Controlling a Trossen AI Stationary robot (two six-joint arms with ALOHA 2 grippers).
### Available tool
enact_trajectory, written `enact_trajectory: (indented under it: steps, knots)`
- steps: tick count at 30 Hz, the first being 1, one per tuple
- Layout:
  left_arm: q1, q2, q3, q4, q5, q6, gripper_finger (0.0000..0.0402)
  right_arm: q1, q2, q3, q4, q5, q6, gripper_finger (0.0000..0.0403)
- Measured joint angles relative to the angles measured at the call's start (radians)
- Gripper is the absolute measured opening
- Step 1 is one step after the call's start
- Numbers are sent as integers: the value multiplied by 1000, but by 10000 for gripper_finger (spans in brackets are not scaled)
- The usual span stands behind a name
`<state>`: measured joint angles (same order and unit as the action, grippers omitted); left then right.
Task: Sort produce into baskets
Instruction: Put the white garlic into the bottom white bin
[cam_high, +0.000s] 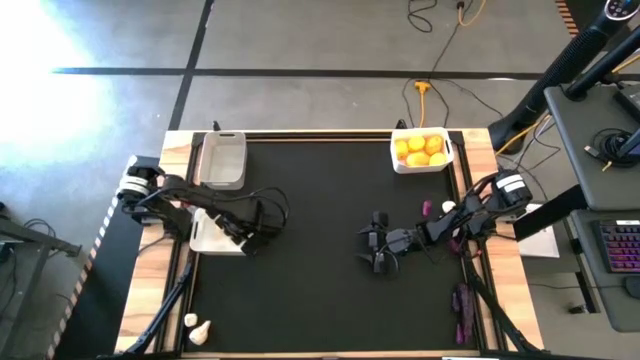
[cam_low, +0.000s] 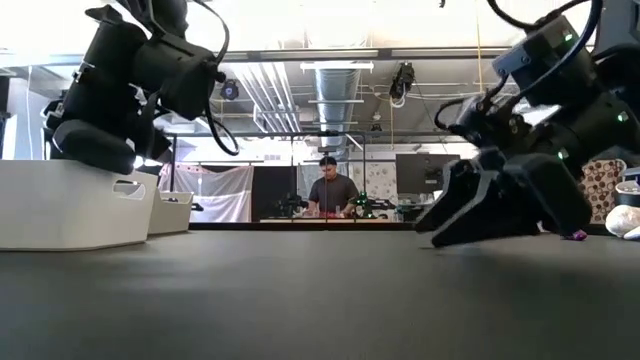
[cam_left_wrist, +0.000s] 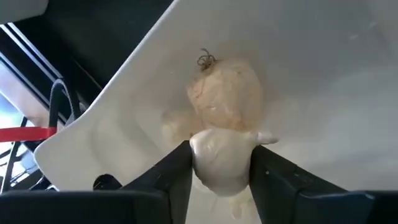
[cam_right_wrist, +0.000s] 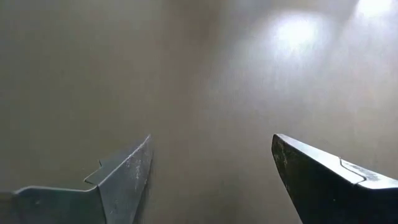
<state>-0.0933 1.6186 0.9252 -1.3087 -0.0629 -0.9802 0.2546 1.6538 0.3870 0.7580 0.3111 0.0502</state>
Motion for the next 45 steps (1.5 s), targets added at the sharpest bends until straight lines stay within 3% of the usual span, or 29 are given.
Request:
enact_trajectory:
  steps: [5, 11, 14, 17, 23, 29, 33, 40, 45]
  knots:
    - [0, 5, 37, -52, 2, -4, 148, 0, 42, 7, 22, 3, 43, 325]
    - [1, 4, 151, -176, 6, -18, 138, 3, 40, 15, 12, 0, 58, 325]
    - [-5, 4, 217, -268, 44, -45, 131, 3, 35, 14, 6, -3, 58, 325]
    - [-47, -20, 272, -238, 121, -74, 123, 3, 35, 14, 6, -4, 61, 325]
    - [-238, -30, 369, -224, 248, -306, 114, 3, 29, 14, 7, -5, 53, 325]
    - [-504, -11, 388, -104, 361, -637, 113, 3, 27, 21, 11, -6, 28, 325]
    - [-621, 9, 389, -34, 460, -826, 115, 1, 26, 44, 15, -6, -1, 325]
    - [-701, 31, 369, 74, 581, -1058, 153, 0, 26, 82, 17, -6, -51, 325]
    - [-704, 76, 330, 206, 660, -1098, 196, 0, 29, 90, 17, -5, -99, 325]
